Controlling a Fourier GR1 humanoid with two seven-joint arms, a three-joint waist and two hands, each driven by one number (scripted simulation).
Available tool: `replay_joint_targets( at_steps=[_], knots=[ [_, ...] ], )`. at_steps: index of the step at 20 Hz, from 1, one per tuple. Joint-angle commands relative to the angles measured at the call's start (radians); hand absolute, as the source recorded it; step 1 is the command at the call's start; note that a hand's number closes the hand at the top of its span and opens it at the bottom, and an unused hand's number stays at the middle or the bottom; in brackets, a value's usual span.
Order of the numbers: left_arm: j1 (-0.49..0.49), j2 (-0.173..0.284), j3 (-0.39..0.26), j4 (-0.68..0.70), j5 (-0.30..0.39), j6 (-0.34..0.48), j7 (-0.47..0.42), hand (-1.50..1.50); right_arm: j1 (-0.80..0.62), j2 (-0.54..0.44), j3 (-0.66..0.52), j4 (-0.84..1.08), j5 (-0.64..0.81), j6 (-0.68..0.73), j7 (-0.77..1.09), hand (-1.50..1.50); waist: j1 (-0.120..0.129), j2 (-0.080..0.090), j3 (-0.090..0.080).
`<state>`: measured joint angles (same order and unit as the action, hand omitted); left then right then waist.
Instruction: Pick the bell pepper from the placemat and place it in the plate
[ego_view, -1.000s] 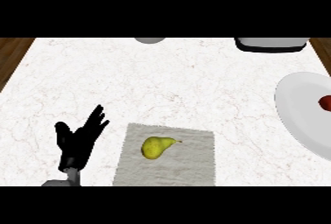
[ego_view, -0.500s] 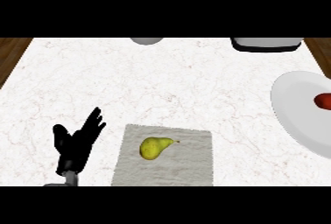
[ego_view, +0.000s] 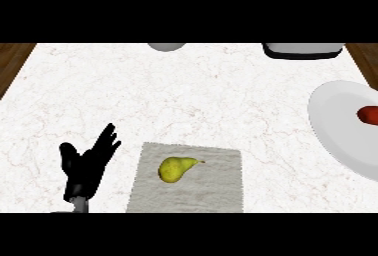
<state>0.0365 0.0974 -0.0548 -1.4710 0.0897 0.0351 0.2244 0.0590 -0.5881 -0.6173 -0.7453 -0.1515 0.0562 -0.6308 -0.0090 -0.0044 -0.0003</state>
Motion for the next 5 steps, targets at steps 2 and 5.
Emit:
replay_joint_targets(
  at_steps=[2,5],
  knots=[
    [-0.007,0.004,0.022,0.02,0.009,-0.018,0.023,0.0,0.126,0.039,-0.001,-0.172,-0.02,-0.013,0.069,-1.5,0.004,0.003,0.0],
    [0.015,-0.048,-0.018,0.084,-0.034,0.003,-0.064,0.0,0.173,0.059,-0.003,-0.252,-0.017,-0.006,0.085,-1.5,0.004,0.004,0.0]
  ],
)
